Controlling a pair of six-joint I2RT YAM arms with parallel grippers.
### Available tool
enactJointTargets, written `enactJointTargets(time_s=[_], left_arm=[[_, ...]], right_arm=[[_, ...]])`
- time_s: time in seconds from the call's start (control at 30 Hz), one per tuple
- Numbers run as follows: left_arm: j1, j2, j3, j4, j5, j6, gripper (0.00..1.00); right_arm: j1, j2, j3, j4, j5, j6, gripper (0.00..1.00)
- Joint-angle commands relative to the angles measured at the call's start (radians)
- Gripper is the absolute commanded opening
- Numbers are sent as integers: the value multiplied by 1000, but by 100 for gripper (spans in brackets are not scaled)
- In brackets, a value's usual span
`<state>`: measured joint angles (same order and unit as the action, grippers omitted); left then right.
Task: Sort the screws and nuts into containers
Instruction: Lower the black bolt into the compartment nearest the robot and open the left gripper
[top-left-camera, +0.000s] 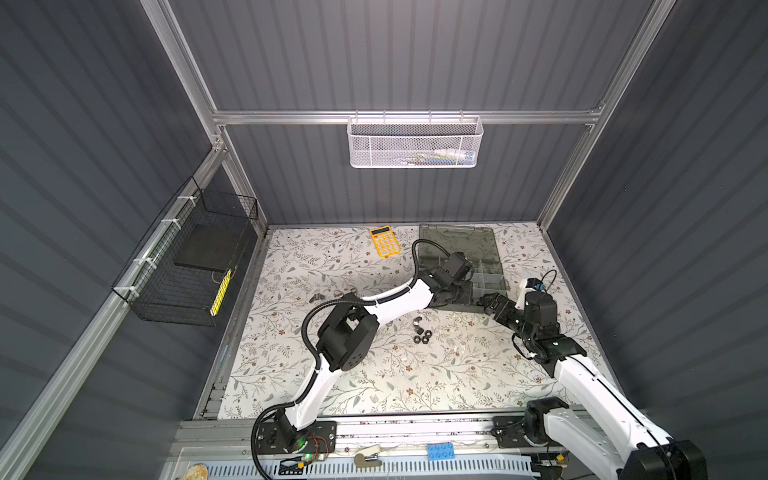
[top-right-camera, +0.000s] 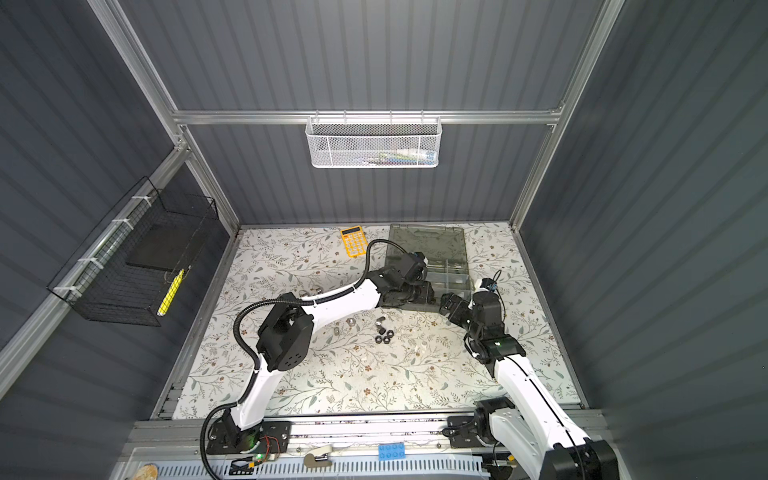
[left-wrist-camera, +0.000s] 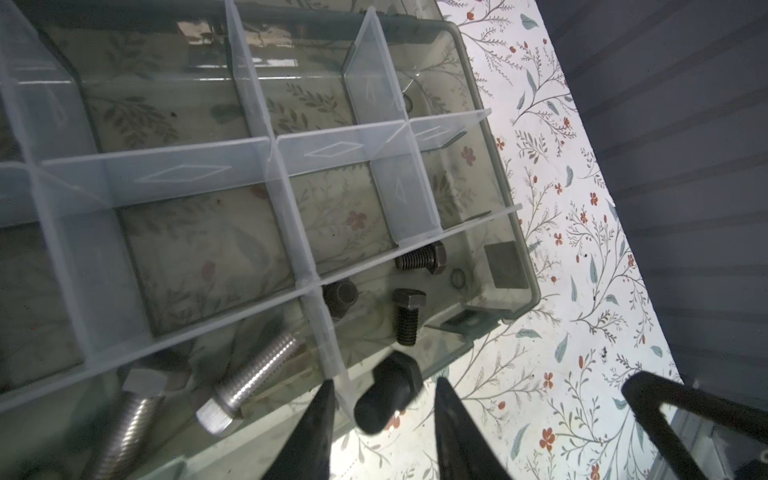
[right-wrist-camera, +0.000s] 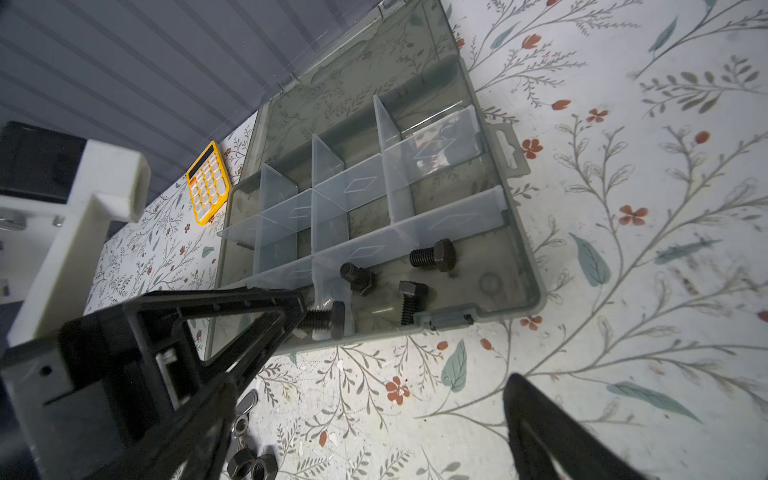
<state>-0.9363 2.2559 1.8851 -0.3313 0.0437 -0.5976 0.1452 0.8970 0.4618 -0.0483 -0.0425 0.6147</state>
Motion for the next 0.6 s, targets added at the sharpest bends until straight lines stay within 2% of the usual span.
enactJointTargets(time_s=[0.0, 0.23, 0.57], left_arm=[[-6, 33, 53, 13, 22, -13, 40], [-6, 42, 61, 6, 9, -8, 43], [-1, -45, 18, -26, -47, 36, 53]], right_arm=[[-8, -13, -15, 24, 0, 12, 99], [-13, -27, -22, 24, 1, 13, 99], [-18, -33, -29, 25, -1, 10, 99]])
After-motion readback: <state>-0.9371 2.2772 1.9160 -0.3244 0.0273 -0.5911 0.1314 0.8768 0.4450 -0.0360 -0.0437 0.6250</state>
